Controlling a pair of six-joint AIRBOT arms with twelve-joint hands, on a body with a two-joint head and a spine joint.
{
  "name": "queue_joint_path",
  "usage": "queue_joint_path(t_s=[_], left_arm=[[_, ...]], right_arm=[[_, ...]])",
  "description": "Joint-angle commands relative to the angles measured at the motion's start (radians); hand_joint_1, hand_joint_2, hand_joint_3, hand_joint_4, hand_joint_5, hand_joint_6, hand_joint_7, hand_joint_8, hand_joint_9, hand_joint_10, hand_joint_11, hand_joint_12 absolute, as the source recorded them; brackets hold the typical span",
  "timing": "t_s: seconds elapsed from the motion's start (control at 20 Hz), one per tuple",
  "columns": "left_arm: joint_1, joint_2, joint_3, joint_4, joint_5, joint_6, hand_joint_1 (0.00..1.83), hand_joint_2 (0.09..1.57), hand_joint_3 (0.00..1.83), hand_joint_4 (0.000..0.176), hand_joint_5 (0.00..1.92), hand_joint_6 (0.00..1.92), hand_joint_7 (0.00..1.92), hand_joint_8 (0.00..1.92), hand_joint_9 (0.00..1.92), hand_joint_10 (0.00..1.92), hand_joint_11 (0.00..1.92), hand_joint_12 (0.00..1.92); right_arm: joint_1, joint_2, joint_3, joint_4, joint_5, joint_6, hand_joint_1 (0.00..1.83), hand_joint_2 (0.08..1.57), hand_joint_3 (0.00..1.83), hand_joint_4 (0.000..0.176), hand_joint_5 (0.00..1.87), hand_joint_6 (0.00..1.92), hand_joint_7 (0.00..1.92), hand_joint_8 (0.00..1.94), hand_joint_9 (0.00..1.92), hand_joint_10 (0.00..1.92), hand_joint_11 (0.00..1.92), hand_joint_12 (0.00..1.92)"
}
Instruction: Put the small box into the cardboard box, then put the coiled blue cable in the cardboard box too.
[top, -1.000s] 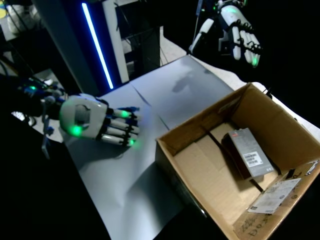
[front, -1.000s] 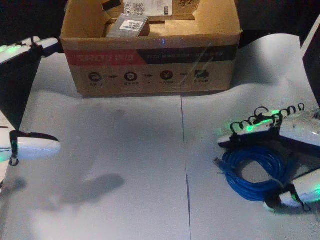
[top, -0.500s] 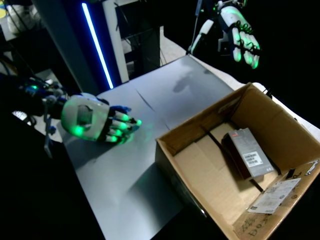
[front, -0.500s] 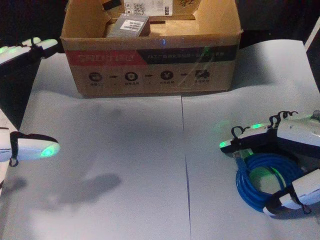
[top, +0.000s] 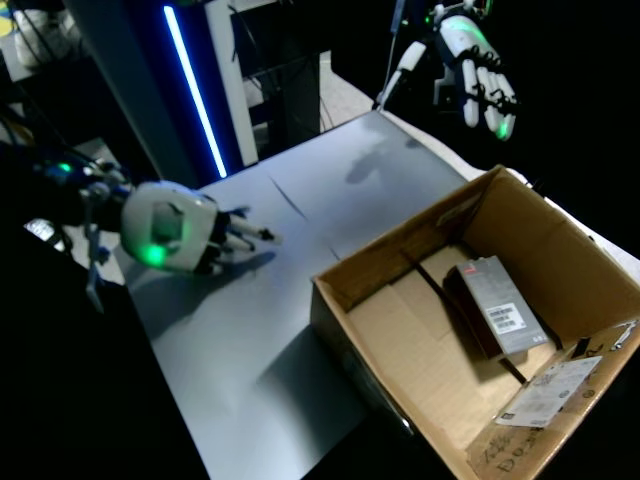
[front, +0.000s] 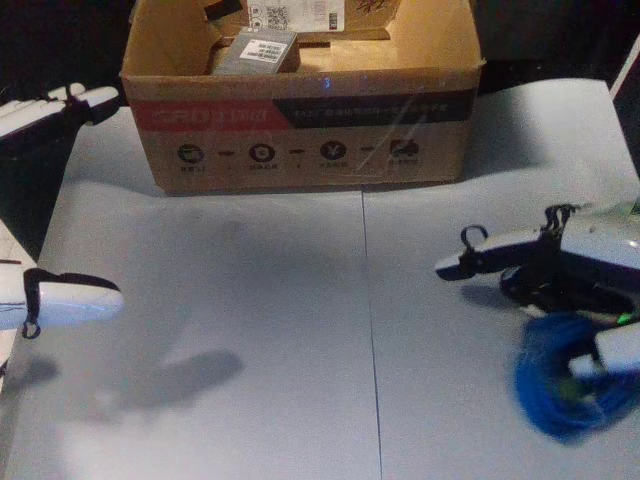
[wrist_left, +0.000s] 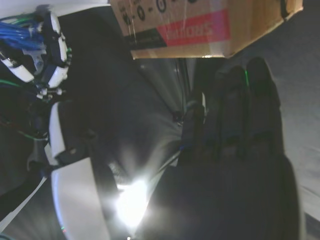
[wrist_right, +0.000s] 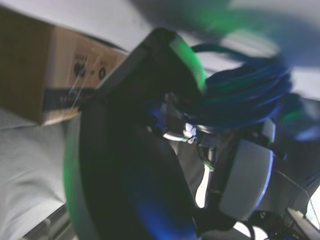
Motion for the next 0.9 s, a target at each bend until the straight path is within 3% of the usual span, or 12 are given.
queue_joint_path(t_s=[0.0, 0.1, 0.15, 0.3, 0.35, 0.5, 0.6, 0.65, 0.75, 0.8, 0.85], left_arm=[[-0.006, -0.006, 0.006, -0.007, -0.119, -0.004, 0.74, 0.78, 0.00, 0.143, 0.23, 0.00, 0.16, 0.00, 0.22, 0.00, 0.02, 0.62], [-0.006, -0.007, 0.006, -0.008, -0.122, -0.006, 0.75, 0.78, 0.00, 0.138, 0.22, 0.00, 0.15, 0.00, 0.22, 0.00, 0.03, 0.63], [-0.002, -0.007, 0.006, -0.009, -0.124, -0.007, 0.75, 0.78, 0.00, 0.138, 0.22, 0.00, 0.16, 0.00, 0.23, 0.00, 0.03, 0.64], [0.002, -0.011, 0.009, -0.010, -0.125, -0.014, 0.73, 0.78, 0.00, 0.151, 0.23, 0.00, 0.17, 0.00, 0.24, 0.00, 0.02, 0.68], [0.002, -0.013, 0.010, -0.010, -0.125, -0.015, 0.73, 0.78, 0.00, 0.150, 0.24, 0.00, 0.18, 0.00, 0.24, 0.00, 0.02, 0.68], [0.003, -0.014, 0.011, -0.010, -0.126, -0.016, 0.69, 0.77, 0.00, 0.139, 0.25, 0.00, 0.19, 0.00, 0.27, 0.01, 0.04, 0.73], [0.004, -0.013, 0.011, -0.010, -0.130, -0.017, 0.69, 0.78, 0.00, 0.128, 0.24, 0.00, 0.19, 0.00, 0.28, 0.00, 0.02, 0.81], [0.004, -0.013, 0.012, -0.010, -0.130, -0.017, 0.69, 0.78, 0.00, 0.129, 0.24, 0.00, 0.19, 0.00, 0.28, 0.00, 0.02, 0.81], [0.004, -0.013, 0.013, -0.010, -0.132, -0.018, 0.68, 0.79, 0.00, 0.132, 0.24, 0.00, 0.20, 0.00, 0.28, 0.00, 0.01, 0.80], [0.004, -0.013, 0.013, -0.010, -0.135, -0.019, 0.68, 0.79, 0.00, 0.128, 0.25, 0.00, 0.21, 0.00, 0.28, 0.00, 0.03, 0.77], [0.004, -0.013, 0.013, -0.010, -0.136, -0.019, 0.69, 0.79, 0.00, 0.122, 0.26, 0.00, 0.22, 0.00, 0.29, 0.00, 0.04, 0.77]], right_arm=[[0.016, 0.015, -0.004, 0.012, 0.127, 0.029, 1.64, 1.19, 0.00, 0.019, 0.81, 1.92, 1.25, 1.94, 1.54, 1.92, 1.50, 1.92], [0.057, 0.041, -0.009, -0.003, 0.135, 0.042, 1.66, 1.21, 0.00, 0.015, 0.95, 1.92, 1.34, 1.94, 1.64, 1.92, 1.62, 1.92], [0.068, 0.046, -0.009, -0.006, 0.135, 0.042, 1.66, 1.21, 0.00, 0.021, 0.99, 1.92, 1.42, 1.94, 1.68, 1.92, 1.73, 1.92], [0.091, 0.060, -0.009, -0.009, 0.154, 0.042, 1.66, 1.22, 0.01, 0.035, 0.93, 1.92, 1.48, 1.94, 1.72, 1.92, 1.79, 1.92], [0.101, 0.066, -0.010, -0.009, 0.164, 0.042, 1.68, 1.21, 0.00, 0.000, 0.84, 1.92, 1.43, 1.94, 1.71, 1.92, 1.78, 1.92], [0.163, 0.086, -0.013, -0.025, 0.175, 0.042, 1.54, 1.26, 0.01, 0.000, 0.89, 1.92, 1.50, 1.94, 1.71, 1.92, 1.74, 1.92], [0.187, 0.097, -0.013, -0.031, 0.222, 0.042, 1.48, 1.23, 0.00, 0.000, 0.77, 1.92, 1.34, 1.94, 1.55, 1.92, 1.60, 1.92], [0.198, 0.105, -0.014, -0.031, 0.258, 0.042, 1.41, 1.24, 0.00, 0.000, 0.72, 1.92, 1.30, 1.94, 1.50, 1.92, 1.55, 1.92], [0.257, 0.114, -0.013, -0.047, 0.269, 0.042, 1.45, 1.24, 0.00, 0.000, 0.82, 1.92, 1.36, 1.94, 1.56, 1.92, 1.61, 1.92], [0.301, 0.115, -0.011, -0.056, 0.269, 0.042, 1.51, 1.21, 0.00, 0.053, 0.82, 1.92, 1.35, 1.94, 1.58, 1.92, 1.63, 1.92], [0.326, 0.114, -0.008, -0.058, 0.269, 0.042, 1.52, 1.22, 0.00, 0.061, 0.78, 1.92, 1.32, 1.94, 1.56, 1.92, 1.63, 1.92]])
